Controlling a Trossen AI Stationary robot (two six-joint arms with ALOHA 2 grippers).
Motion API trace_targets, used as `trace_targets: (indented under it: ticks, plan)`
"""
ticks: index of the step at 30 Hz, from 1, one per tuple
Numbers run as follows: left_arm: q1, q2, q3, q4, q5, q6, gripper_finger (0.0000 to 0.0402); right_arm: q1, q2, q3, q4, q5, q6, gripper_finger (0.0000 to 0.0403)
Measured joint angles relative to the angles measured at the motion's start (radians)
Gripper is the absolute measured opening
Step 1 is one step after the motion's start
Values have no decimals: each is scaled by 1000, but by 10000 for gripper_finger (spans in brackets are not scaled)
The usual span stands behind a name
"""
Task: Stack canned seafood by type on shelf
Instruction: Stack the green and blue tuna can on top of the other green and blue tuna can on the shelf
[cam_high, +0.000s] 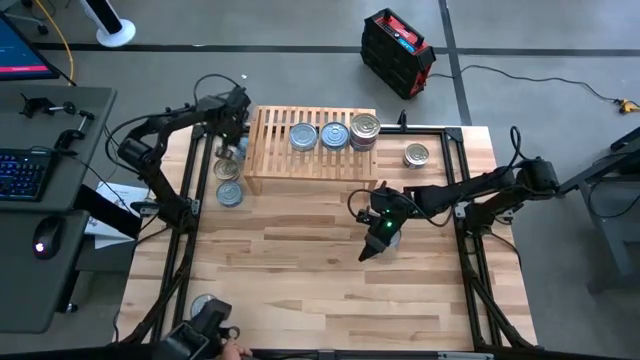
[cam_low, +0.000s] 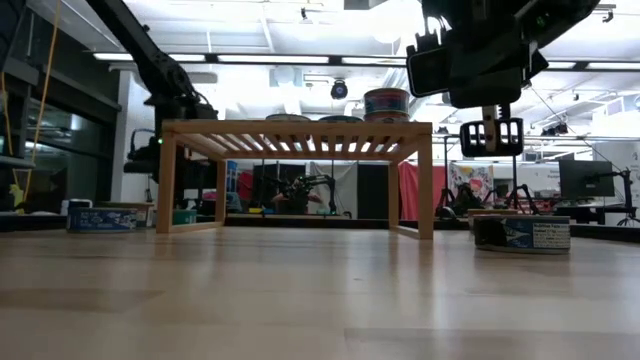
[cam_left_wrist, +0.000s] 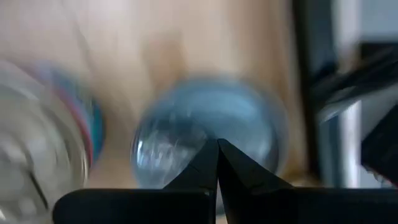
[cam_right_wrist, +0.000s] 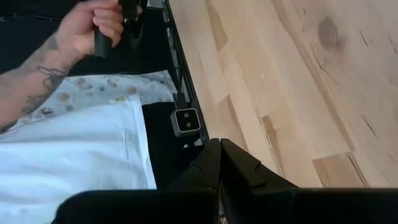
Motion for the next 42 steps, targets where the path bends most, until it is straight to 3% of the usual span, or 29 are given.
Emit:
trace_targets:
  ticks: [4,9,16,26,34,42]
  plan:
    - [-23,-4,-46,106,11,-36,0,-1,0,0,1,0,20,0]
    - [-23,-6,-83,126,6,-56,0,-1,0,0,2,-2,34,0]
    - [-22,-43,-125,20,-63,51,0,-1,0,0,5,-6,36,0]
    - [-42,-207,-253,-101,-107,91,0,-1,0,0,5,-6,28,0]
    - [-173,-335,-396,-93,-121,-41,0,-1,0,0,5,-6,26,0]
    - [-340,-370,-417,-147,-104,-189,0,0,0,0,5,-31,26,0]
